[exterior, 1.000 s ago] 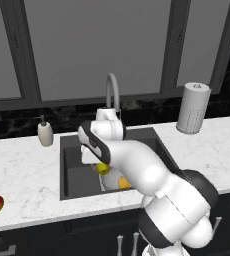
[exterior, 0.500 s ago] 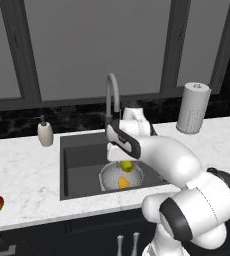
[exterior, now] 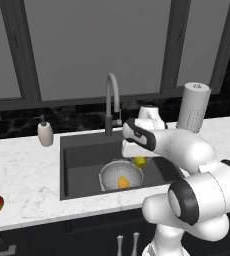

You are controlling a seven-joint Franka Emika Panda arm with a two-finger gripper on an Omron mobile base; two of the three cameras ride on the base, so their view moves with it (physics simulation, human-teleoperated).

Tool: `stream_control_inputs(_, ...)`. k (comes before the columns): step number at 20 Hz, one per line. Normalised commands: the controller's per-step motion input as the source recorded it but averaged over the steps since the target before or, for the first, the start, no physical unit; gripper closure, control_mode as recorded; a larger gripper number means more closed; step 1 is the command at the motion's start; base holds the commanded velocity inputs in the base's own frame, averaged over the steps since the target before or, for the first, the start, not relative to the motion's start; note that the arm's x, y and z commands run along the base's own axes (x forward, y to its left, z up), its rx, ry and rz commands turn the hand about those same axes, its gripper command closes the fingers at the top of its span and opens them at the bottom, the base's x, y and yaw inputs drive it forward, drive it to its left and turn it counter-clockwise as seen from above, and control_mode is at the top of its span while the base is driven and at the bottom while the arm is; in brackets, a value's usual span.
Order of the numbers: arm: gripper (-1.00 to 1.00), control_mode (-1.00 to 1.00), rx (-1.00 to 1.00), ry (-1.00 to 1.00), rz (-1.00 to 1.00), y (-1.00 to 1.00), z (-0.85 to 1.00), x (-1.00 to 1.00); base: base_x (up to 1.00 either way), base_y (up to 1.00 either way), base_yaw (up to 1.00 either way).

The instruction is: Put the colander in the sink, put the pear, mango, mango in the colander, and turn on the sink faucet and pour water over the colander.

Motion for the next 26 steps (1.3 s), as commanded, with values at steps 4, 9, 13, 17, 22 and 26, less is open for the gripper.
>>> stream_control_inputs(4, 1.0, -1.0, 0.07, -0.26, 0.0, -0.19, -0.28, 0.17, 0.0, 0.0, 0.0)
stream_control_inputs(9, 1.0, -1.0, 0.1, -0.24, 0.0, 0.0, -0.31, 0.25, 0.0, 0.0, 0.0)
stream_control_inputs(13, 1.0, -1.0, 0.14, -0.05, 0.0, 0.01, -0.37, 0.2, 0.0, 0.0, 0.0)
stream_control_inputs(17, 1.0, -1.0, 0.11, 0.01, 0.0, -0.1, -0.12, 0.45, 0.0, 0.0, 0.0)
stream_control_inputs(22, 1.0, -1.0, 0.12, 0.0, 0.0, 0.03, -0.25, 0.19, 0.0, 0.0, 0.0)
stream_control_inputs(26, 1.0, -1.0, 0.08, 0.0, 0.0, 0.17, -0.34, 0.22, 0.0, 0.0, 0.0)
